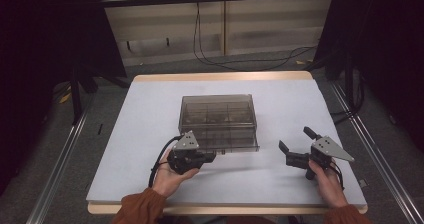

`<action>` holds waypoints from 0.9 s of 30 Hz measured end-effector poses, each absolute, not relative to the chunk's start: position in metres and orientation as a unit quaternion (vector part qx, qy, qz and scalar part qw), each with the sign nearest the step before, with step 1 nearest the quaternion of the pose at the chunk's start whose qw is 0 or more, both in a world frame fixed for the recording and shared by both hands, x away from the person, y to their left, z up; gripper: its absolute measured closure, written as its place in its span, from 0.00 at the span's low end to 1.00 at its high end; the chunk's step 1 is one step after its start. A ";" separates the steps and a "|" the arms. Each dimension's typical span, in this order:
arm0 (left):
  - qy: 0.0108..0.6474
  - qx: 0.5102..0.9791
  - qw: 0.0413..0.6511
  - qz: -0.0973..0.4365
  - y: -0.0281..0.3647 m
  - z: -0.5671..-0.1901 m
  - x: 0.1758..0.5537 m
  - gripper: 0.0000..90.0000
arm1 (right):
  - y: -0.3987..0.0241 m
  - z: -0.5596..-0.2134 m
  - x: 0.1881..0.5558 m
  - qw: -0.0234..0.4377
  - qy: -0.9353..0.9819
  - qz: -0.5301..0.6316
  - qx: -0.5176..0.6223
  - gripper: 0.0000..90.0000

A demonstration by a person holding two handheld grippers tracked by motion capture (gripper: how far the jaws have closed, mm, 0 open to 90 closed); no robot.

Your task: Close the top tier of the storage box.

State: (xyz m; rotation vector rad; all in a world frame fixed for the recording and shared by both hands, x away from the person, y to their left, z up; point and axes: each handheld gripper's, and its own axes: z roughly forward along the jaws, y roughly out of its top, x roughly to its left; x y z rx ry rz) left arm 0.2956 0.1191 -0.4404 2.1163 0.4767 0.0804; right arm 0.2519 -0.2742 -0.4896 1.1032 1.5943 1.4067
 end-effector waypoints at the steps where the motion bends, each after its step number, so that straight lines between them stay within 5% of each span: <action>1: 0.197 0.860 0.470 0.033 0.119 -0.440 0.295 1.00 | -0.274 -0.490 0.252 0.364 0.620 0.547 0.429 0.00; 27: 0.211 0.852 0.477 0.039 0.122 -0.440 0.299 1.00 | -0.274 -0.490 0.252 0.365 0.620 0.547 0.428 0.00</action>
